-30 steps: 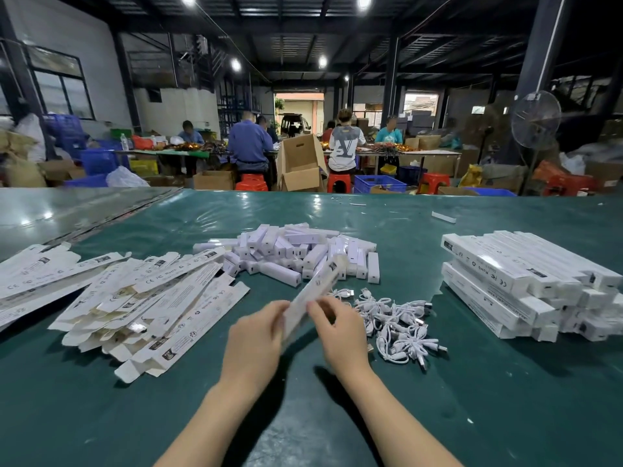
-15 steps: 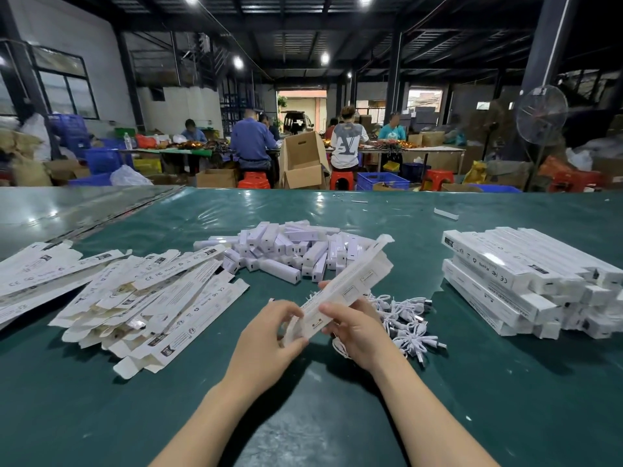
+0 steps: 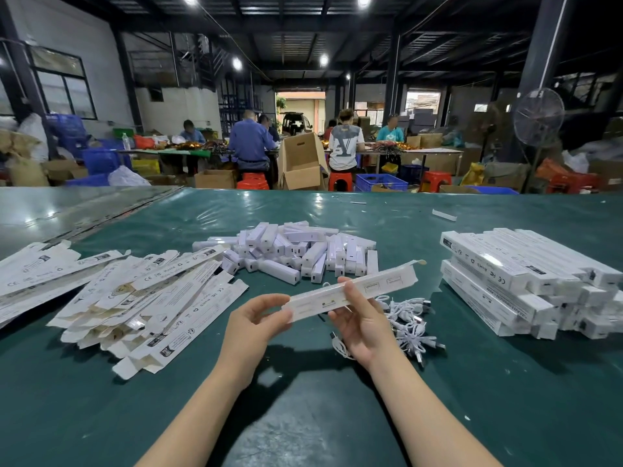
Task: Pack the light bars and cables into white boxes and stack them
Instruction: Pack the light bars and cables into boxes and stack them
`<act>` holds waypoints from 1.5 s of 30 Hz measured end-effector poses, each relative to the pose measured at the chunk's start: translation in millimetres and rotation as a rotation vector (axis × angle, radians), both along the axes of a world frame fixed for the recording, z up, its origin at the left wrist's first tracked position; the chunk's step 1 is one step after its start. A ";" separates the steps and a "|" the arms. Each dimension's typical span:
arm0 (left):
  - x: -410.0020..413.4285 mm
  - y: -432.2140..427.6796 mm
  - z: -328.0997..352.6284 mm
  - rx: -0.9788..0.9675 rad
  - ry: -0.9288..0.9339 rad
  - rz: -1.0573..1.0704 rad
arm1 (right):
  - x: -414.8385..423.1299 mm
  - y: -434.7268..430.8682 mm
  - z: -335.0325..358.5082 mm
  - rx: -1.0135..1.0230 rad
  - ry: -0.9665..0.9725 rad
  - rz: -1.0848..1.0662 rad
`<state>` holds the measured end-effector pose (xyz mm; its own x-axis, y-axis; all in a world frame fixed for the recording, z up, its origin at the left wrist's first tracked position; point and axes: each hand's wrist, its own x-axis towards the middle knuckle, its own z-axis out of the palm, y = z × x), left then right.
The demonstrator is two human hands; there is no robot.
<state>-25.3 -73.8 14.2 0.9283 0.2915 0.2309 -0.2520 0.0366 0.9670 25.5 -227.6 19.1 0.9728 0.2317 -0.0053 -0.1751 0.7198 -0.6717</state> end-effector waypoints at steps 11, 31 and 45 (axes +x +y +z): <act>3.6 1.8 2.9 -0.079 -0.028 0.124 | -3.8 -1.6 -1.6 -0.030 -0.140 0.241; -0.5 -4.2 11.0 -0.399 -0.034 0.062 | -0.5 -4.9 -4.8 0.017 -0.199 0.321; -8.1 -6.5 17.3 -0.473 0.030 0.020 | -1.1 -4.7 -4.6 0.100 -0.236 0.369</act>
<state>-33.4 -80.3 31.5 0.9258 0.3758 0.0418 -0.2295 0.4706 0.8520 24.4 -232.4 14.5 0.7970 0.5513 0.2466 -0.2827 0.7014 -0.6543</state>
